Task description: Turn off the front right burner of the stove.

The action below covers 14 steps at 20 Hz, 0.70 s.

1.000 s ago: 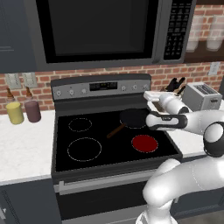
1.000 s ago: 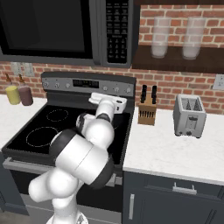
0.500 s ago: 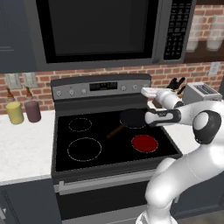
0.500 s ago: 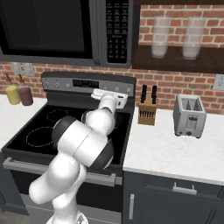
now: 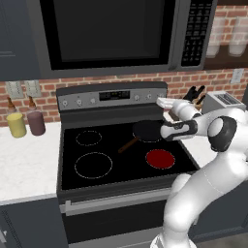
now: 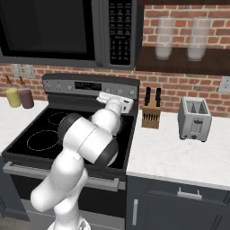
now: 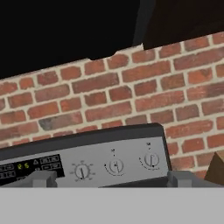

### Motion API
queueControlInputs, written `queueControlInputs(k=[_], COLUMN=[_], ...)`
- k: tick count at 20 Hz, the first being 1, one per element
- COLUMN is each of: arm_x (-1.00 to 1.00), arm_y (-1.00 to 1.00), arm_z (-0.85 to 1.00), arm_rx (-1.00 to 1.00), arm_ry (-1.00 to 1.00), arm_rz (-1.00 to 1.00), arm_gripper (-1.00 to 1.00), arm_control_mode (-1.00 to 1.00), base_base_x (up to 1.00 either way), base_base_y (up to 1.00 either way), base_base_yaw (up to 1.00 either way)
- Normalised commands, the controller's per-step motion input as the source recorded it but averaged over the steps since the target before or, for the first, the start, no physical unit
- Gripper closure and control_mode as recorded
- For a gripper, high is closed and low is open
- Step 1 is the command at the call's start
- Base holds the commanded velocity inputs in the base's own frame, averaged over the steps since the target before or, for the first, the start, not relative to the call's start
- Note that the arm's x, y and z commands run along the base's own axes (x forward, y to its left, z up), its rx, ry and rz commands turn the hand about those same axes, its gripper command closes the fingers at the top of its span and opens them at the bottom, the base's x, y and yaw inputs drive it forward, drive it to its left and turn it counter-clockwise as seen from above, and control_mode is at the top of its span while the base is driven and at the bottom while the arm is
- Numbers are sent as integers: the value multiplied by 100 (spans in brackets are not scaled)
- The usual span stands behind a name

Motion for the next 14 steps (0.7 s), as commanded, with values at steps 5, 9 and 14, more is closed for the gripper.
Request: queueControlInputs(k=[5,9,14], arm_x=[9,19,21], arm_y=[-22,-15,-9], arm_z=[-18,-12,-12], arm_rx=[7,2,0], arm_ry=[0,0,0], arm_rz=[0,0,0], arm_gripper=[-100,-100,-100], arm_control_mode=[-100,-100,-100], base_base_x=[0,0,0], base_base_y=[0,0,0], base_base_yaw=[0,0,0])
